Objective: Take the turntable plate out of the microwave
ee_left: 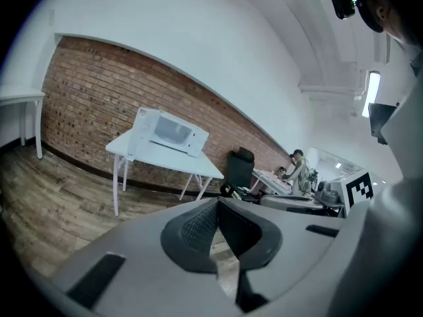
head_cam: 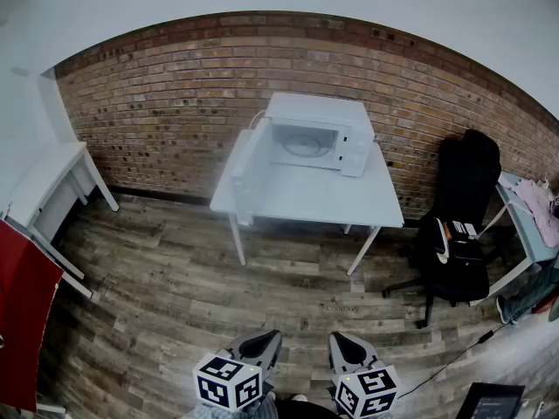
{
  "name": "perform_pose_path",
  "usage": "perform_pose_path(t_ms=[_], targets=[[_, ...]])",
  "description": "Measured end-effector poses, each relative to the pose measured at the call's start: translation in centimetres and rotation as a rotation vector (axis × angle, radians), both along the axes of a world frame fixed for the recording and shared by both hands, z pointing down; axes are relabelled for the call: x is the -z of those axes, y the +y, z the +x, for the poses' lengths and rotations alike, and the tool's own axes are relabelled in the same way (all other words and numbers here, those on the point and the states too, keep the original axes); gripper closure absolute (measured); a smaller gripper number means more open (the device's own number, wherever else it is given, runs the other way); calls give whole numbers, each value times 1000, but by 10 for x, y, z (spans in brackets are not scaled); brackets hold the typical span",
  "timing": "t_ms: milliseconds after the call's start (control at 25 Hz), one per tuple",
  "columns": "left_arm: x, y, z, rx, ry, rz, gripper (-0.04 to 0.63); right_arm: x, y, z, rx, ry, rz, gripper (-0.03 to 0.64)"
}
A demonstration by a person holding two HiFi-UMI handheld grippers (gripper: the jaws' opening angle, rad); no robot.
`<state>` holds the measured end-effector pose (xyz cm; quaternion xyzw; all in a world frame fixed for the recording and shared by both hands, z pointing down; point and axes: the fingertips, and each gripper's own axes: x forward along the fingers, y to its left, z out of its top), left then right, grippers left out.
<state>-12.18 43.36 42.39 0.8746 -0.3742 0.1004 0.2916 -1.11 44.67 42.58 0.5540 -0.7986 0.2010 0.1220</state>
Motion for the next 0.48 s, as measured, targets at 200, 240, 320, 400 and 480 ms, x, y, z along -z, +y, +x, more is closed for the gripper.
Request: perform_pose_path(t_ms=[200, 240, 320, 400, 480], targets=[[-2, 1, 2, 2, 3, -2, 591, -1, 1, 1, -2, 2, 1, 600], [-2, 0, 2, 1, 3, -1, 591, -1, 1, 1, -2, 1, 1, 600], [-1, -1, 4, 0, 2, 0, 591, 0, 0, 2, -2, 1, 1, 600], [-2, -2, 5, 0, 1, 0, 591, 0, -1, 4, -3, -1, 1, 600], [-2, -2, 7, 1, -1, 1, 591, 0, -1, 6, -7, -6, 2, 600]])
